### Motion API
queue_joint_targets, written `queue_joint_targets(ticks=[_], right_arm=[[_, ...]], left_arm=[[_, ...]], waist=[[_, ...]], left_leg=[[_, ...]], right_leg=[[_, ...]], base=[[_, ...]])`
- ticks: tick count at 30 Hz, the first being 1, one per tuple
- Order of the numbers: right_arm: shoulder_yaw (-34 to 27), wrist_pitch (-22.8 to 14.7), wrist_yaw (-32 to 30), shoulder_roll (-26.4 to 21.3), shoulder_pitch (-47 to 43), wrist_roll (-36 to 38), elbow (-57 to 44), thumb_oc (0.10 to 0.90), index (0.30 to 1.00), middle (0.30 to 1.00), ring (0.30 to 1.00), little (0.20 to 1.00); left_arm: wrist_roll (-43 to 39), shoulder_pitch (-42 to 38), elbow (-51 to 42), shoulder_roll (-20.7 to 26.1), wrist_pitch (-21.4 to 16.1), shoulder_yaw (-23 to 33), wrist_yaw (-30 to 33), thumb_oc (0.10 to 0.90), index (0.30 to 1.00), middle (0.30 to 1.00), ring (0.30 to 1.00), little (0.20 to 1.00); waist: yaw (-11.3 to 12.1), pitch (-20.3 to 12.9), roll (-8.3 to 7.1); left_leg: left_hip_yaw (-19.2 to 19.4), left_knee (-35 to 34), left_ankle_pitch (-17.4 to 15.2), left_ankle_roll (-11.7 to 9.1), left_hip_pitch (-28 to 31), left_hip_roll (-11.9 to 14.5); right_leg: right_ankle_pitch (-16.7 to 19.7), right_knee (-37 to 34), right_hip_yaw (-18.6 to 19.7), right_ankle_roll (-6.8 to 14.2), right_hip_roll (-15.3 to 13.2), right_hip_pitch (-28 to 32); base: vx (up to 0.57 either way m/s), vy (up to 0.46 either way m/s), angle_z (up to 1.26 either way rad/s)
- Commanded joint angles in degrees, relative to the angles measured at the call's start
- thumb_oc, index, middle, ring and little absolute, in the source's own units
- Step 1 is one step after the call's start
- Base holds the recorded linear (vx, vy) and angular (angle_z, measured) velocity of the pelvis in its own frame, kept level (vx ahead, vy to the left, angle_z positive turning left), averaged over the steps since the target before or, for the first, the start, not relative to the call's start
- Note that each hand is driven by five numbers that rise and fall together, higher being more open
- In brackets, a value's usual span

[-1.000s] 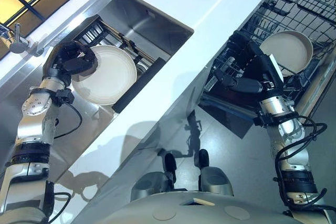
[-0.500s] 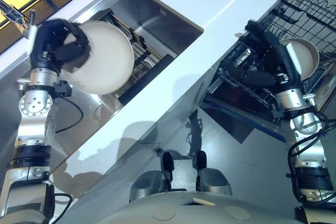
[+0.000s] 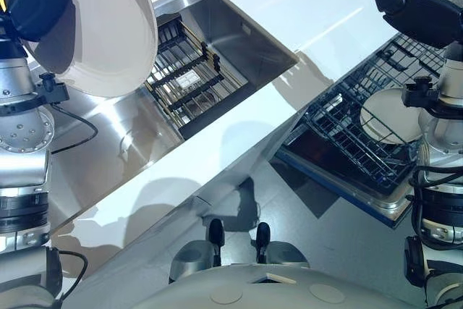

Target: Pick up plates and place into dishwasher.

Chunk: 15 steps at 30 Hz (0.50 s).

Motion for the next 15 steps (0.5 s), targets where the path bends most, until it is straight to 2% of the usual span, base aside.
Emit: queue_joint_targets(ticks=[1,3,7,13,15], right_arm=[[1.5,2.3,11.0,-1.7,-2.3,16.0,-5.8,0.8,0.9,0.9,0.9,0.9],[4.4,6.4,15.1,0.4,-3.6,21.9,-6.3,0.8,0.9,0.9,0.9,0.9],[11.3,12.6,17.0,5.8,-7.0,31.4,-6.1,0.8,0.9,0.9,0.9,0.9],[17.2,15.3,14.1,12.7,-9.6,35.7,-6.0,0.8,0.9,0.9,0.9,0.9],[19.0,16.0,13.4,14.4,-9.7,35.5,-5.7,0.8,0.9,0.9,0.9,0.9]], left_arm=[[1.8,-4.8,-3.2,1.2,-4.2,0.2,3.2,0.1,0.3,0.3,0.3,0.2],[3.7,-6.1,-3.3,-0.1,-5.3,-1.8,4.9,0.1,0.3,0.3,0.3,0.2],[11.0,-9.7,-3.1,-2.7,-7.5,-7.3,11.6,0.1,0.3,0.3,0.3,0.2],[21.9,-13.8,-2.7,-5.3,-6.3,-13.3,20.7,0.1,0.3,0.3,0.3,0.2],[24.6,-15.1,-2.8,-6.4,-4.7,-15.3,22.9,0.1,0.3,0.3,0.3,0.2]], waist=[[-0.2,-10.2,2.15],[0.0,-10.4,1.94],[0.4,-10.9,1.63],[0.8,-11.3,1.49],[0.7,-11.4,1.44]], left_leg=[[1.9,0.2,-7.0,-0.3,1.8,-0.9],[1.9,0.1,-7.0,-0.4,1.8,-0.9],[1.9,0.1,-6.9,-0.6,1.8,-0.8],[2.2,0.1,-7.0,-0.6,1.9,-0.8],[2.3,0.1,-7.0,-0.5,2.0,-0.8]], right_leg=[[-10.8,7.6,-1.2,-1.4,5.6,-1.0],[-10.6,7.1,-1.5,-1.3,5.5,-0.8],[-10.3,6.7,-2.1,-1.3,5.3,-0.5],[-10.2,6.4,-2.8,-1.3,5.2,-0.1],[-10.1,6.3,-2.7,-1.3,5.2,0.0]], base=[[-0.06,-0.022,0.0],[-0.06,-0.023,0.0],[-0.05,-0.028,0.02],[-0.03,-0.019,0.04],[0.0,0.0,0.0]])
